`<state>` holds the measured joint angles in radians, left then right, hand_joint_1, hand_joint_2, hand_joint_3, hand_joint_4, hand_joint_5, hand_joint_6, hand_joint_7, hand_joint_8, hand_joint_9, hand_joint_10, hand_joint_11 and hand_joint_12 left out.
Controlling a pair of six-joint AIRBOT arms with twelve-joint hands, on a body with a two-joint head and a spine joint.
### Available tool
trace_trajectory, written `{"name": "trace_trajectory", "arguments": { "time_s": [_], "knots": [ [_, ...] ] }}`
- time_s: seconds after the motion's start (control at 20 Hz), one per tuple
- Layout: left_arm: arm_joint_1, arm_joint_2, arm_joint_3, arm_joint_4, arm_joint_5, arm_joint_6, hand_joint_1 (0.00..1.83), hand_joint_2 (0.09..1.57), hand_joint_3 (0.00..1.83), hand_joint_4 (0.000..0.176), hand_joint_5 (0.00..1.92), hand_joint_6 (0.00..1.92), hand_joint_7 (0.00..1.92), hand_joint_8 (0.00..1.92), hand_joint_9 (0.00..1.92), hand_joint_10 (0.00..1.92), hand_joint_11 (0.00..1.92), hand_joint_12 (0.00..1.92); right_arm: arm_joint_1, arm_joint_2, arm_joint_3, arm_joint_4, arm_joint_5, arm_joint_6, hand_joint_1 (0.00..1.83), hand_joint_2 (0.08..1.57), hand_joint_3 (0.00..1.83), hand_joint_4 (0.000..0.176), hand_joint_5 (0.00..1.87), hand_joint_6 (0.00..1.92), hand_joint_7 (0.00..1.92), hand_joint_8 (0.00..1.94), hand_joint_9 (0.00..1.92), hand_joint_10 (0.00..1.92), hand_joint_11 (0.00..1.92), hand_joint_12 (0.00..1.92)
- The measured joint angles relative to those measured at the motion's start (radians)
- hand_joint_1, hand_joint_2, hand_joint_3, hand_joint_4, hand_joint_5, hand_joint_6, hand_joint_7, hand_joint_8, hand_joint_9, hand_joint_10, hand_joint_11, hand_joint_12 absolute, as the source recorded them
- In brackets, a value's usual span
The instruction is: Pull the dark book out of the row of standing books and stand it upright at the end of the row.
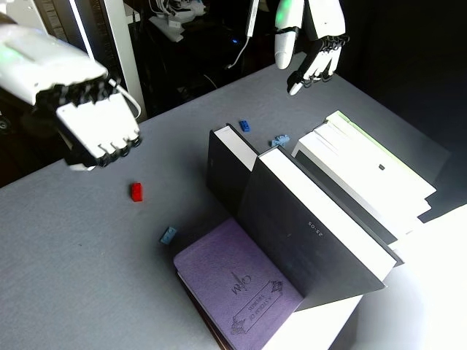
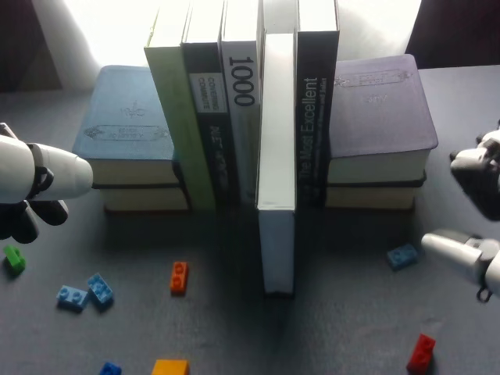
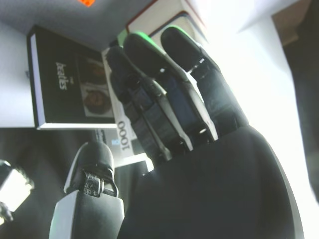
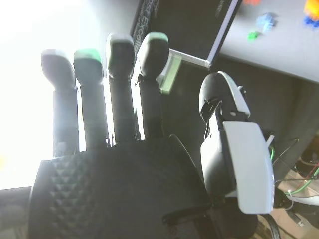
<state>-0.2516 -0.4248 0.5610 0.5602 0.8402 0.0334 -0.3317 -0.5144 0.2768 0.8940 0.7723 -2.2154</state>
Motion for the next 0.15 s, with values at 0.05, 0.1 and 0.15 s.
{"name": "trace_trajectory", "arguments": {
  "time_s": [0.05,0.1,0.15],
  "knots": [
    [0.000,0.000,0.000,0.000,-0.002,0.000,0.11,1.30,0.00,0.008,1.02,0.00,0.95,0.58,0.82,0.87,0.57,1.20,-0.003,0.004,0.005,-0.004,0.001,0.002,0.01,1.27,0.00,0.000,0.76,1.59,0.79,1.64,0.71,1.92,0.54,1.92],
    [0.000,0.000,0.000,0.000,-0.002,0.000,0.09,1.30,0.00,0.009,1.01,0.00,0.92,0.64,0.80,0.91,0.55,1.26,-0.005,0.004,0.009,-0.005,-0.001,0.003,0.02,1.26,0.00,0.000,0.77,1.56,0.80,1.62,0.73,1.92,0.54,1.92],
    [0.000,0.000,0.000,0.000,-0.003,0.000,0.07,1.31,0.00,0.011,1.01,0.00,0.90,0.71,0.79,0.98,0.53,1.33,-0.010,0.004,0.011,-0.012,0.001,0.005,0.02,1.26,0.00,0.000,0.76,1.57,0.81,1.62,0.73,1.92,0.55,1.92]
  ]
}}
